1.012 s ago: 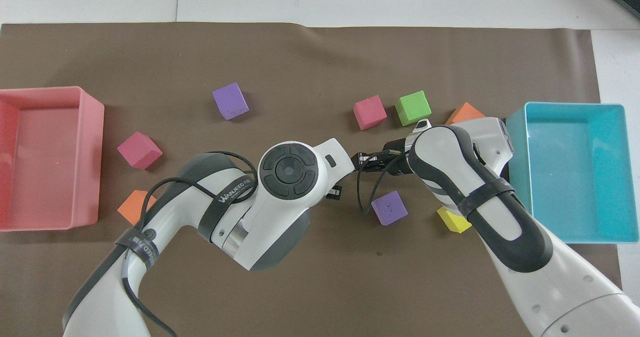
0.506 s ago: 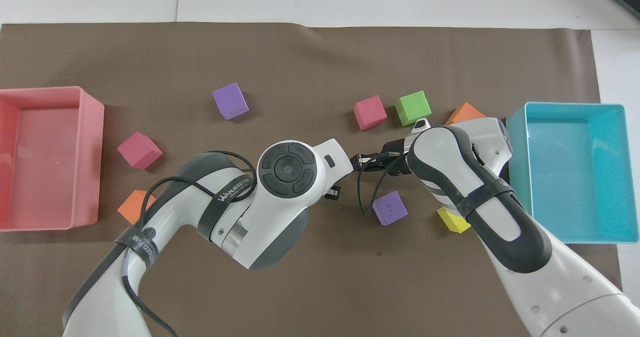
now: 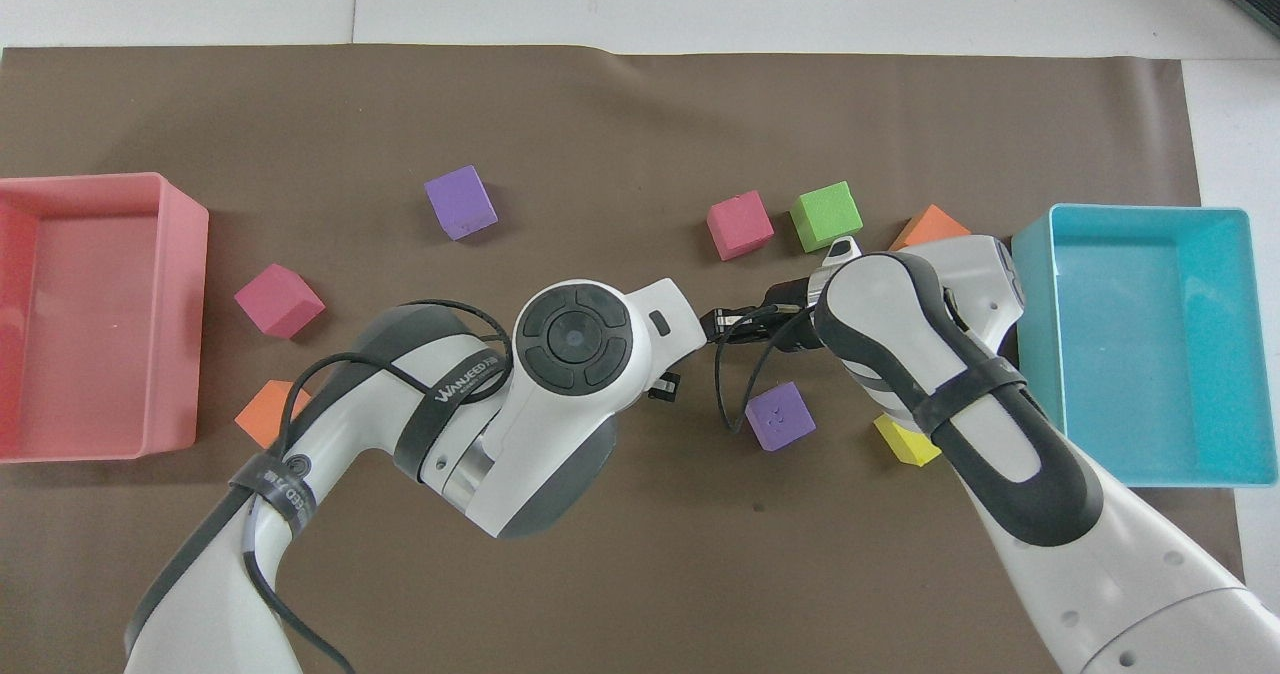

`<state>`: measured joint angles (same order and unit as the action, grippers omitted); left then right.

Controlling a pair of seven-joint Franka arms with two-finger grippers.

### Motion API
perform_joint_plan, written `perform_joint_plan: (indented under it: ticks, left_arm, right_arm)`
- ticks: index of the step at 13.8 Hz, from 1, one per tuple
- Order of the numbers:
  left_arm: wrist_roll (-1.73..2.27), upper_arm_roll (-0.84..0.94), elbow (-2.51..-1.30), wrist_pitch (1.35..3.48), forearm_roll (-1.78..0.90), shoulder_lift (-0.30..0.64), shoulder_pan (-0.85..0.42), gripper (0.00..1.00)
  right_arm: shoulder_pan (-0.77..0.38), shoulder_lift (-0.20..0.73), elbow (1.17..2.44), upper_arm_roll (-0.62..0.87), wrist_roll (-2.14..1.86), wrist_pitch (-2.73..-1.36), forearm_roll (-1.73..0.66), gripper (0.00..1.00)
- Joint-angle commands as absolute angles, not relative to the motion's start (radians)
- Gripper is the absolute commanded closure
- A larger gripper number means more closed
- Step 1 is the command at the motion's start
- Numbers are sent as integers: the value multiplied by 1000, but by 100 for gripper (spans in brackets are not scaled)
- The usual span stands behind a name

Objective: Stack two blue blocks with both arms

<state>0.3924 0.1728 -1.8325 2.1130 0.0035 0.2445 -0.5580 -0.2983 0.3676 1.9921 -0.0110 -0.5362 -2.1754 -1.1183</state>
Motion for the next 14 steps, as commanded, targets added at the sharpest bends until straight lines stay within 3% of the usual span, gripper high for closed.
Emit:
perform_joint_plan:
  ticks: [1, 14]
  left_arm:
    - [370, 167, -1845, 2123, -9, 238, -557, 100]
    - [348, 167, -1845, 2152, -31, 245, -543, 100]
  right_arm:
    - [-301, 362, 2009, -8, -586, -2197, -1152, 100]
    - [-324, 359, 2029, -9, -586, -2235, -1154, 100]
